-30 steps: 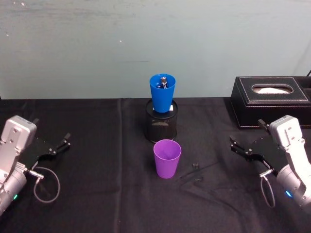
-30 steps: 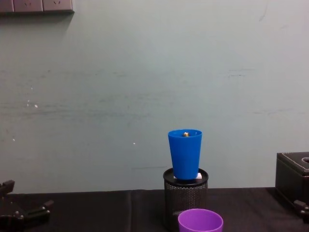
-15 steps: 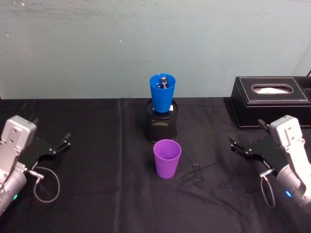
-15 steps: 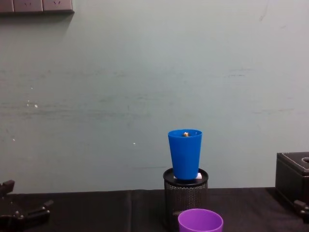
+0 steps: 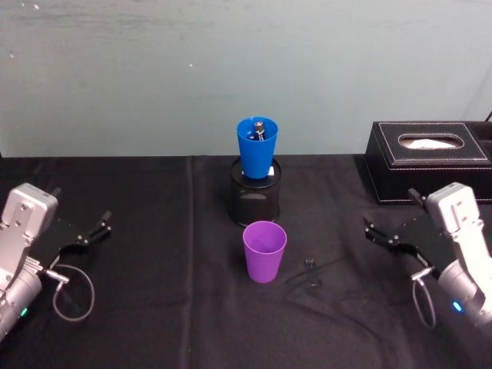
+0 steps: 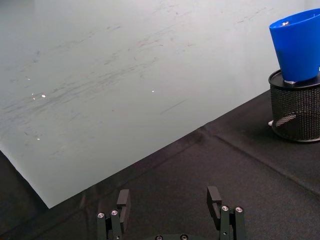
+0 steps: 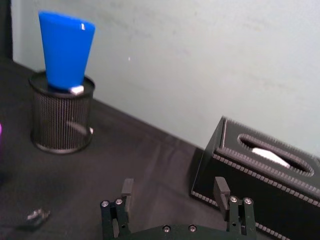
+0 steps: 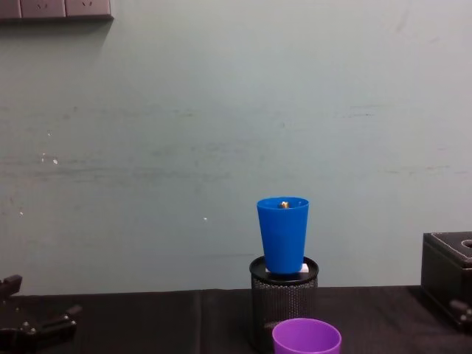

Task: Pick up one cup with a gripper and tap it against the other cup.

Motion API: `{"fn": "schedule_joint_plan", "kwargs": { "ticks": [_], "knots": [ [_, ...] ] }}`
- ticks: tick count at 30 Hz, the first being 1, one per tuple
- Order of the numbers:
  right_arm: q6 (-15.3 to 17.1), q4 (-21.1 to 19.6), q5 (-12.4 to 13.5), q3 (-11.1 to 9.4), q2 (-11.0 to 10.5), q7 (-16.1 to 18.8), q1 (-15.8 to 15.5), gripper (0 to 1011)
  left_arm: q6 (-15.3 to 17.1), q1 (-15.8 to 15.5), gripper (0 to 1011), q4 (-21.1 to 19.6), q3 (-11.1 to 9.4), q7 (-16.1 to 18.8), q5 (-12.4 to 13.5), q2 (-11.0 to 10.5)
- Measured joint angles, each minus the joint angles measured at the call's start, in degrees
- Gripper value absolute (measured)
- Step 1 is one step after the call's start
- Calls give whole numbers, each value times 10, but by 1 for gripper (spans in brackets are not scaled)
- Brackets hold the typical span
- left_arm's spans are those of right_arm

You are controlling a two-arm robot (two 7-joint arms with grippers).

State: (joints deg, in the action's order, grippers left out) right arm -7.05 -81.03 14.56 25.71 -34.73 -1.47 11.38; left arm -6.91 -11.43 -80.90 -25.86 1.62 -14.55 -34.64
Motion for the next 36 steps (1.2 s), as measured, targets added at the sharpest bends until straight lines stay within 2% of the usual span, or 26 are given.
{"fn": "schedule_joint_plan", "kwargs": {
  "ticks": [5, 11, 16, 20, 23, 28, 36],
  "knots": [
    [-20, -21, 11, -19, -10, 21, -14, 1003, 0, 0, 1000, 0, 0, 0, 0, 0],
    [-34, -45, 30, -32, -18, 50, -37, 1003, 0, 0, 1000, 0, 0, 0, 0, 0],
    [-49, -62, 59, -32, -26, 106, -61, 1003, 0, 0, 1000, 0, 0, 0, 0, 0],
    [-56, -61, 80, -23, -25, 154, -68, 1003, 0, 0, 1000, 0, 0, 0, 0, 0],
    [-58, -55, 88, -12, -17, 186, -66, 1002, 0, 0, 1000, 0, 0, 0, 0, 0],
    [-56, -31, 90, 8, 10, 230, -47, 1003, 0, 0, 1000, 0, 0, 0, 0, 0],
    [-44, 2, 86, 22, 43, 259, -17, 1003, 0, 0, 1000, 0, 0, 0, 0, 0]
  ]
}}
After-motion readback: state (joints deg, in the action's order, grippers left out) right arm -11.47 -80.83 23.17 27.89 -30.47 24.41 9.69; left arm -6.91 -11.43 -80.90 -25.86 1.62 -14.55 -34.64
